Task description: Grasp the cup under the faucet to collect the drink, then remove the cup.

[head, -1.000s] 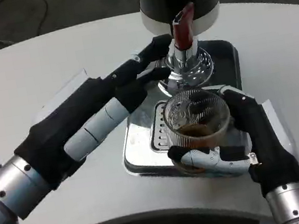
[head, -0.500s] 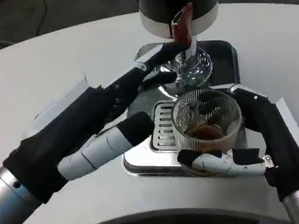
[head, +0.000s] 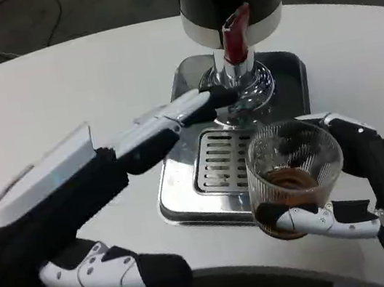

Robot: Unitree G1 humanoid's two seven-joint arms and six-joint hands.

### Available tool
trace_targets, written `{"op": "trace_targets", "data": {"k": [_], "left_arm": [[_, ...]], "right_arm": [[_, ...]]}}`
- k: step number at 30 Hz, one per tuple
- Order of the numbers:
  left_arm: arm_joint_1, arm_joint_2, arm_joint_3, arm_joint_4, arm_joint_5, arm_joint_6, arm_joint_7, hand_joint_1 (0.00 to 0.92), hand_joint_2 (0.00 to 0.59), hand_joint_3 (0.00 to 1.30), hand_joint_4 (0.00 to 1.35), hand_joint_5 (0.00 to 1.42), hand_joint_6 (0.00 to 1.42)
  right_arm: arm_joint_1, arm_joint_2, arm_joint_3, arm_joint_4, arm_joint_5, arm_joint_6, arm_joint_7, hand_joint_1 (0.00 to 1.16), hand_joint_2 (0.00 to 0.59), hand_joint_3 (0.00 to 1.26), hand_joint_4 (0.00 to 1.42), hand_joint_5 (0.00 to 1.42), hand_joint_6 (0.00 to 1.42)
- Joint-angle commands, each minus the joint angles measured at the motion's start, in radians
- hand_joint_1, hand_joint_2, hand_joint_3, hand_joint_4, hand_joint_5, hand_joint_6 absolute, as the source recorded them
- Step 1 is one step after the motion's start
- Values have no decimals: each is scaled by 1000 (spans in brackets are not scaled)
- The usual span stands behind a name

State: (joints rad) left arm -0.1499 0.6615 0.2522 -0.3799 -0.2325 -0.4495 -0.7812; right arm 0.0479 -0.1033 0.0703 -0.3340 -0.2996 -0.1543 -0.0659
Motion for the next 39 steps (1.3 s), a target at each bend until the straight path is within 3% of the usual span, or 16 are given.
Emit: {"op": "trace_targets", "data": {"k": [1,4,10,18,28,39], "left_arm": [[44,38,3,-14,-30,-91,-43,0,88,75,0,89,26],[68,55,5,-26,-48,-119,-57,0,96,74,0,78,15],[134,89,8,-81,-87,-154,-86,0,100,74,0,75,12],[185,108,19,-139,-104,-154,-81,0,100,74,0,74,10],[223,144,51,-198,-115,-188,-101,0,109,74,0,74,9],[217,144,72,-161,-70,-306,-95,0,112,74,0,71,1]], "right_arm": [[43,-25,-19,-133,77,16,72,934,79,856,887,1096,1162],[81,-62,-42,-207,121,36,133,934,79,856,887,1096,1174],[160,-151,-132,-332,262,89,264,930,78,856,887,1096,1178],[249,-220,-234,-401,391,111,368,925,77,856,887,1096,1179],[390,-250,-301,-523,497,135,436,922,79,856,887,1107,1179],[377,-292,-362,-584,573,210,449,917,84,856,887,1096,1179]]}}
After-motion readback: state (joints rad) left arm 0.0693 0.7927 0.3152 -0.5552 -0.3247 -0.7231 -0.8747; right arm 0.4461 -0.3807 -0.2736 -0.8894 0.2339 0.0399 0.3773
